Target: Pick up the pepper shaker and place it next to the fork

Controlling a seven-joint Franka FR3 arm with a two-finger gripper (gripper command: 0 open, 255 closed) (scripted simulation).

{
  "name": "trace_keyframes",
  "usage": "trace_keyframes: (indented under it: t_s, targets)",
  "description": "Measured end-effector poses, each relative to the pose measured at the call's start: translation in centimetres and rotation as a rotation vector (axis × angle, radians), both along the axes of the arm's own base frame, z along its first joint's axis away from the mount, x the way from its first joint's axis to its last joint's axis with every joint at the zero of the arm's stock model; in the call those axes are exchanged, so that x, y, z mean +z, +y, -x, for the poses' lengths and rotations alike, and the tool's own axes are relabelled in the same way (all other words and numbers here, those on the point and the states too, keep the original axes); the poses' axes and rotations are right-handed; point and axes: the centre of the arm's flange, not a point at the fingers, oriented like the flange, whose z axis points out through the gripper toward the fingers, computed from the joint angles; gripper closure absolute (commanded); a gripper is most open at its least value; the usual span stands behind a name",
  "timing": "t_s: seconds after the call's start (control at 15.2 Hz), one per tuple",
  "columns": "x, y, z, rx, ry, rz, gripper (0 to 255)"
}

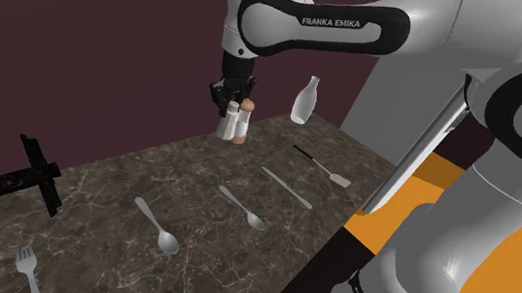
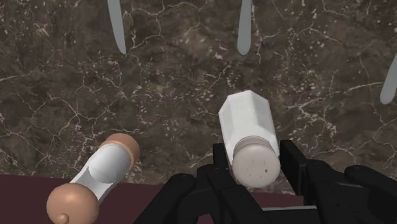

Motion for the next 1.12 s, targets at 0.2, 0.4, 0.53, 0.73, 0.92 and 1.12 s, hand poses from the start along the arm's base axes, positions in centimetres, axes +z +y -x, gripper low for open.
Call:
trace_keyframes:
  t_s: [0.2, 0.4, 0.53, 0.73, 0.92, 1.12]
  targets:
    - [0.0, 3.9, 1.8, 0.0, 0.0, 0.0, 255]
    - [0.2, 7.6, 3.1, 0.0, 0.0, 0.0, 255]
    - [0.2, 10.0, 4.0, 0.0, 0.0, 0.0, 255]
    - [0.2, 13.8, 5.4, 0.0, 0.0, 0.0, 255]
    - [0.3, 17.4, 6.5, 0.0, 0.0, 0.0, 255]
    - [0.1, 21.2, 8.2, 0.001, -0.001, 0.0, 255]
